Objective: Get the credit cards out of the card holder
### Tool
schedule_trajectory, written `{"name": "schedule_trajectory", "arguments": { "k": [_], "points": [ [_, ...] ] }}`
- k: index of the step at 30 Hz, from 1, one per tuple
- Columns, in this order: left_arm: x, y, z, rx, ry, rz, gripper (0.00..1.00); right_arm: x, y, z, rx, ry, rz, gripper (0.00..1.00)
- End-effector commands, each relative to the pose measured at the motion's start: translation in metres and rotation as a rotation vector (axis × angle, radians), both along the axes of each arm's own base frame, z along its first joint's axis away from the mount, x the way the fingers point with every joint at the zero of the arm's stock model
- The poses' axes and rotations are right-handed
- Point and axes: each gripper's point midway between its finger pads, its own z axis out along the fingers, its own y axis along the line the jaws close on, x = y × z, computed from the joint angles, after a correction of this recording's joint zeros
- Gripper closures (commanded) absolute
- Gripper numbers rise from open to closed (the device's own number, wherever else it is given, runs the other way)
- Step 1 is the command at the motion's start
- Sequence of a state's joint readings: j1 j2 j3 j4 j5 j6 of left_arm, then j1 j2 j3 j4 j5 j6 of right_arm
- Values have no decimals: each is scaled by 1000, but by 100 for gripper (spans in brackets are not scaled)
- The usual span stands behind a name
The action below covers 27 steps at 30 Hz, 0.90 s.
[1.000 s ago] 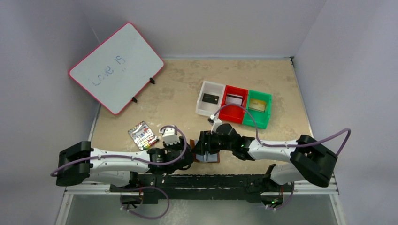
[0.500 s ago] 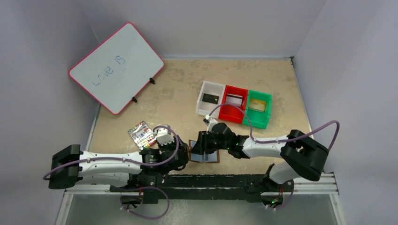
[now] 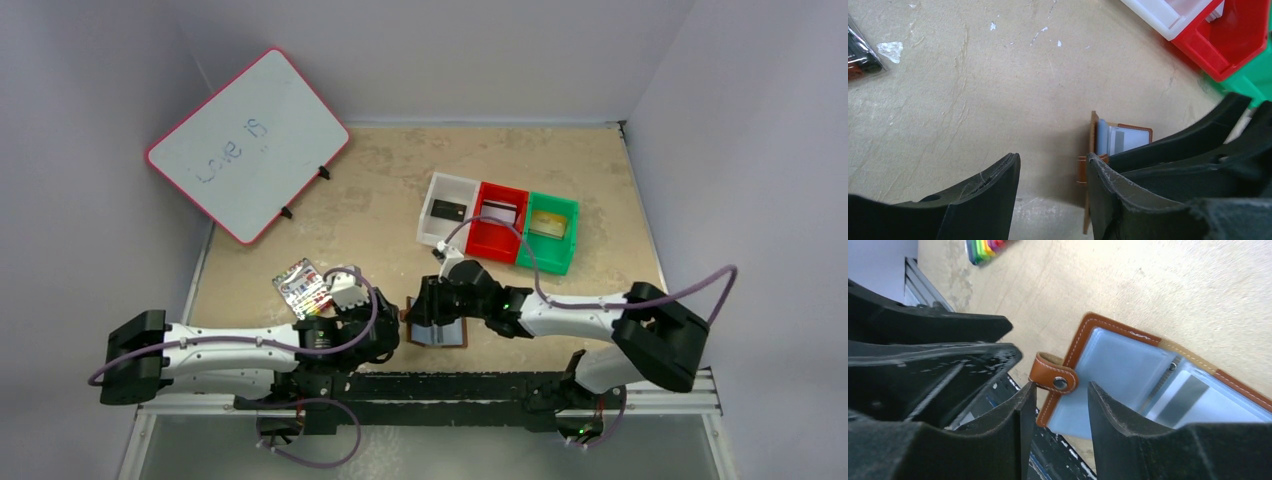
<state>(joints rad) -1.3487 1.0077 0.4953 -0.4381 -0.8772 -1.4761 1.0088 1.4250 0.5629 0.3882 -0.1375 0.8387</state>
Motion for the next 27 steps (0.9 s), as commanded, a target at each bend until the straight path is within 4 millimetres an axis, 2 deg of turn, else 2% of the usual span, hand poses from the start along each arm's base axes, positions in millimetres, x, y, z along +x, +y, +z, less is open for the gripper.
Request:
{"name": "schedule_trajectory", "arguments": {
  "k": [1, 4, 6, 10, 14, 17, 19, 23, 27],
  "points": [
    [4, -11, 6, 3, -23, -13, 49, 22, -15, 30, -20, -97, -125, 58],
    [5, -19, 7, 17, -24, -29, 49, 22, -30, 30, -44, -101, -178, 60],
    [5, -24, 8, 18, -25, -39, 49, 13, -33, 27, -40, -71, -159, 61],
    [6, -32, 9, 10, -25, -51, 49, 10, -35, 28, -13, -65, -165, 60],
    [6, -36, 9, 10, -22, -60, 48, 17, -44, 26, -22, -79, -222, 63],
    [5, -37, 12, -4, -22, -62, 48, 17, -54, 18, -56, -59, -270, 69],
    [6, -36, 15, -14, -28, -58, 48, 11, -52, 13, -46, -39, -238, 74],
    [8, -31, 23, -32, -45, -35, 47, 6, -35, 12, -10, -60, -142, 83],
    [9, -29, 31, -45, -58, -37, 45, 8, -19, 1, -30, -49, -86, 86]
  ]
}}
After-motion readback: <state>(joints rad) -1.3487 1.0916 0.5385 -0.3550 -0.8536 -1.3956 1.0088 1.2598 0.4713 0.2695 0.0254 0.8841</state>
